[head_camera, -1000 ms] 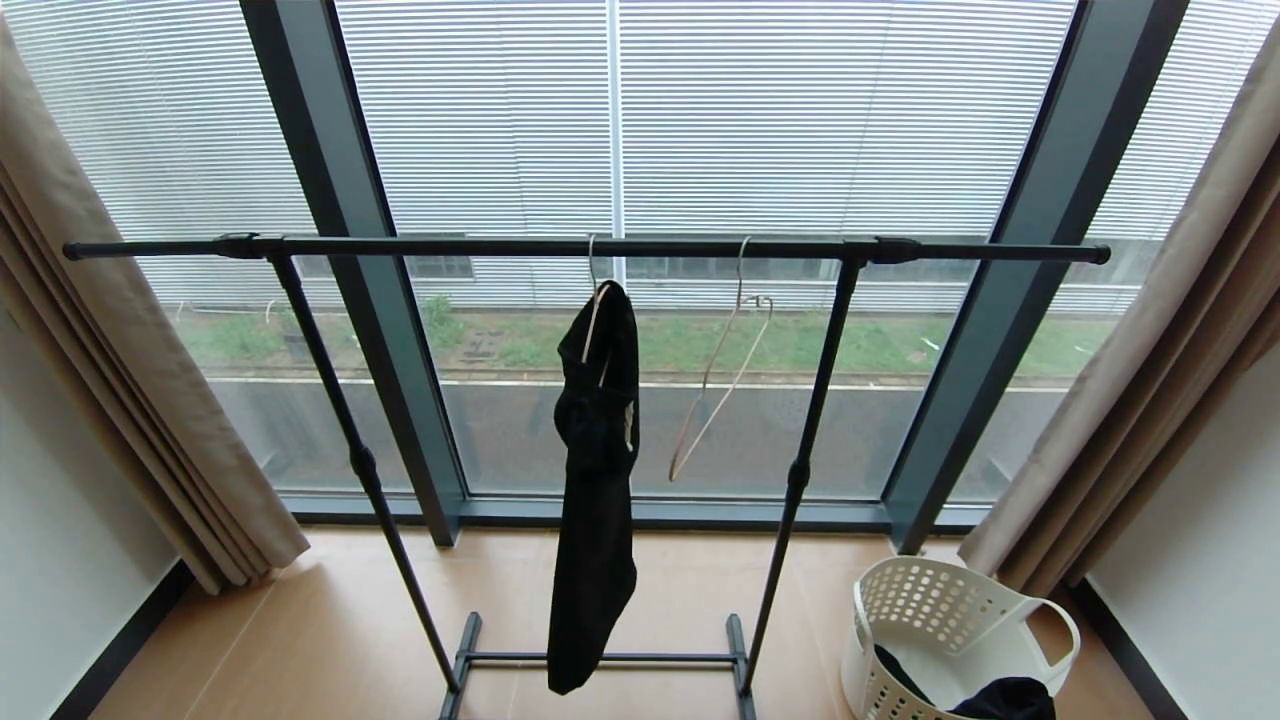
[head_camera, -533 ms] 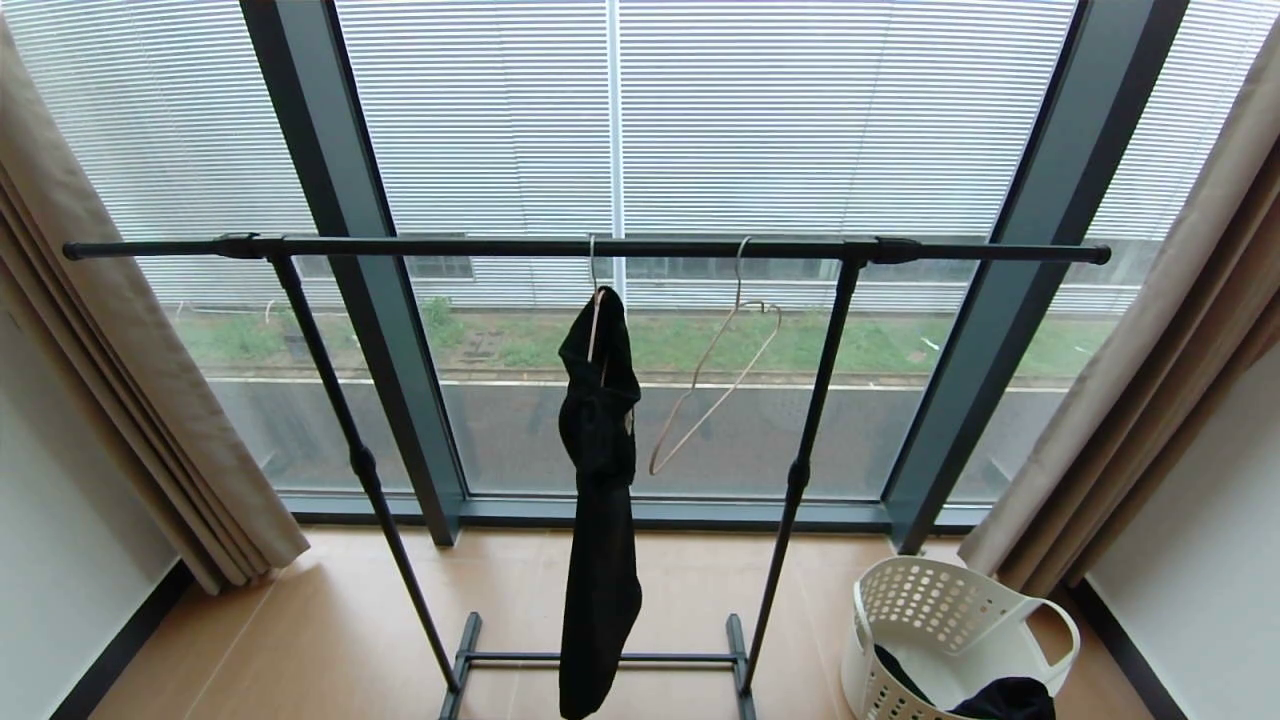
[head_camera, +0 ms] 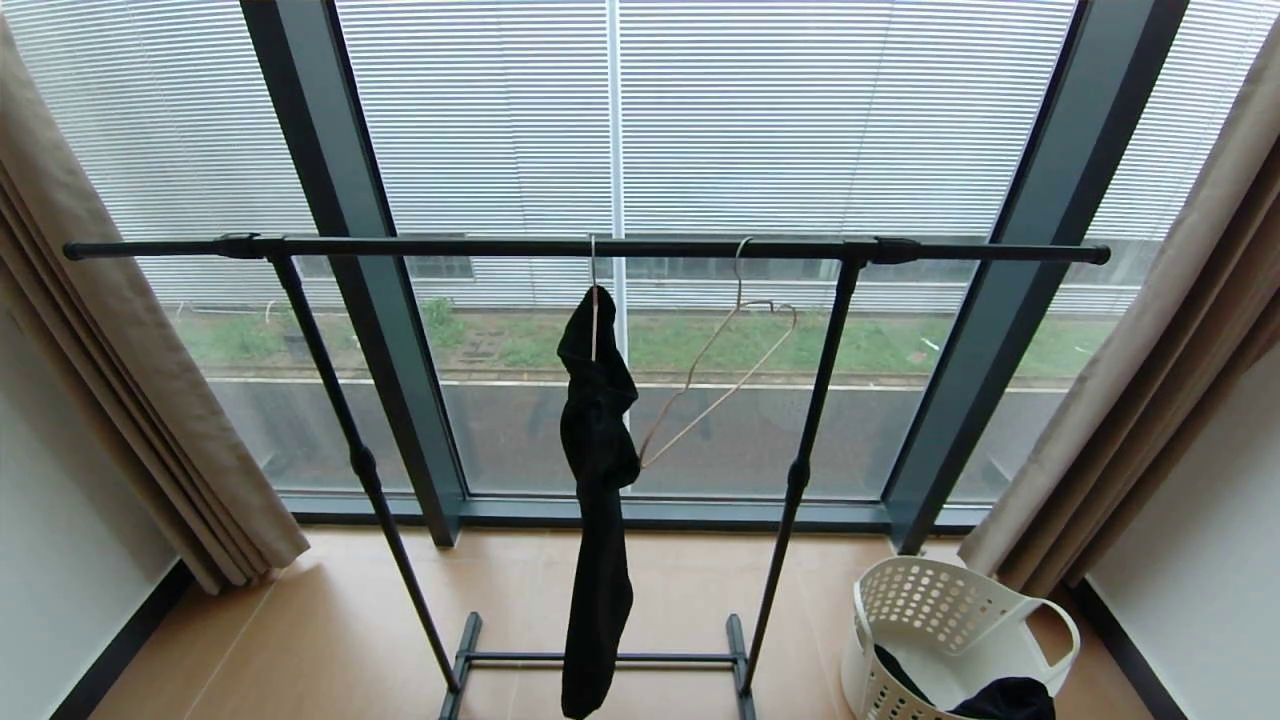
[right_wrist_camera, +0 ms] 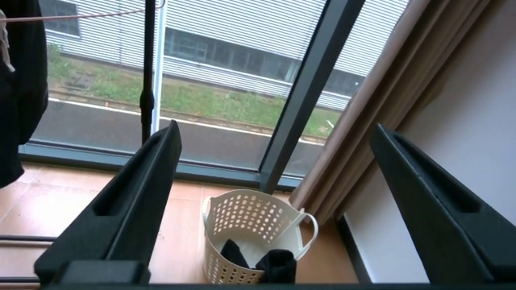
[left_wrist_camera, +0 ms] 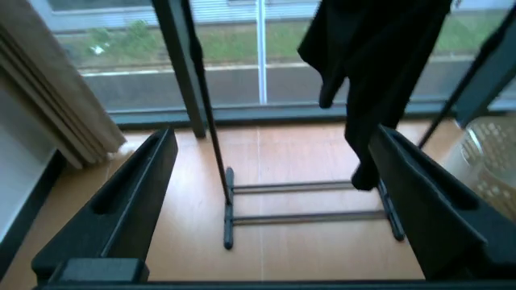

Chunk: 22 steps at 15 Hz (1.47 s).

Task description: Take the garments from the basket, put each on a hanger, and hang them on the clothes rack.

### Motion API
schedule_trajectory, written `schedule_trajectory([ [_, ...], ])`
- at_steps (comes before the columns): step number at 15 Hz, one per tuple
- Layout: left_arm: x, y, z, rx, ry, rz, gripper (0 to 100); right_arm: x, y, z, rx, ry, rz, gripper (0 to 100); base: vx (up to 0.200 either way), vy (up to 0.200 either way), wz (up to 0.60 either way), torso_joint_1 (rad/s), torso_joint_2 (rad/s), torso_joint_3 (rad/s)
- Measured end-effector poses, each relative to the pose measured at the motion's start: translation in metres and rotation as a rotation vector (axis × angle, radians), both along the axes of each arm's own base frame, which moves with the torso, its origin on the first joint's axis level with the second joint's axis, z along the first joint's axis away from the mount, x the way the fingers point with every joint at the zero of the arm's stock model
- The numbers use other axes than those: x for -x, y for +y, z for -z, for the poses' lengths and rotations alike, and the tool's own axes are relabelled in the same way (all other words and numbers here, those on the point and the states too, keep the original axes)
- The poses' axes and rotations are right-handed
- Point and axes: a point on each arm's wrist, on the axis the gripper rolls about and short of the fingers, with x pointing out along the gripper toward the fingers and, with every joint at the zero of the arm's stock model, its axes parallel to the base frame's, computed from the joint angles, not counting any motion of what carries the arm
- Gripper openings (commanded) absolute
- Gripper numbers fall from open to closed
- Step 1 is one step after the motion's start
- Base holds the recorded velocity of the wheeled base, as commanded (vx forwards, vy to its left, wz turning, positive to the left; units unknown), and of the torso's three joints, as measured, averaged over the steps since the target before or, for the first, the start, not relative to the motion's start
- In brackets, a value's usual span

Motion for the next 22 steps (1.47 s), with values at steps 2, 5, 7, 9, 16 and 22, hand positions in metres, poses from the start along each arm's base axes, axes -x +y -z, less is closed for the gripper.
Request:
schedule_trajectory([
  [2,0.0051,-0.0005,0.0006,-0.005,-0.062,-0.049,100,0.0003,-0.0015,0.0001,-0.022,-0.002,0.068,100,0.0,0.0,0.0,0.0,0.0,0.0],
  [5,0.0086,-0.0014,0.0015,-0.028,-0.103,-0.028,100,0.0008,-0.0034,0.0006,-0.065,-0.008,0.153,100,0.0,0.0,0.0,0.0,0.0,0.0],
  [7,0.0096,-0.0017,0.0019,-0.038,-0.115,0.015,100,0.0012,-0.0046,0.001,-0.065,-0.005,0.209,100,0.0,0.0,0.0,0.0,0.0,0.0],
  [9,0.0103,-0.0027,0.0065,0.049,-0.086,0.058,100,0.0011,-0.0042,0.001,-0.065,-0.005,0.192,100,0.0,0.0,0.0,0.0,0.0,0.0],
  [16,0.0108,-0.003,0.0076,0.065,-0.083,0.07,100,0.0006,-0.0029,0.0005,-0.077,-0.011,0.128,100,0.0,0.0,0.0,0.0,0.0,0.0],
  [22,0.0108,-0.003,0.0077,0.042,-0.082,0.074,100,-0.0004,0.0046,0.0063,-0.143,0.052,-0.208,100,0.0,0.0,0.0,0.0,0.0,0.0],
])
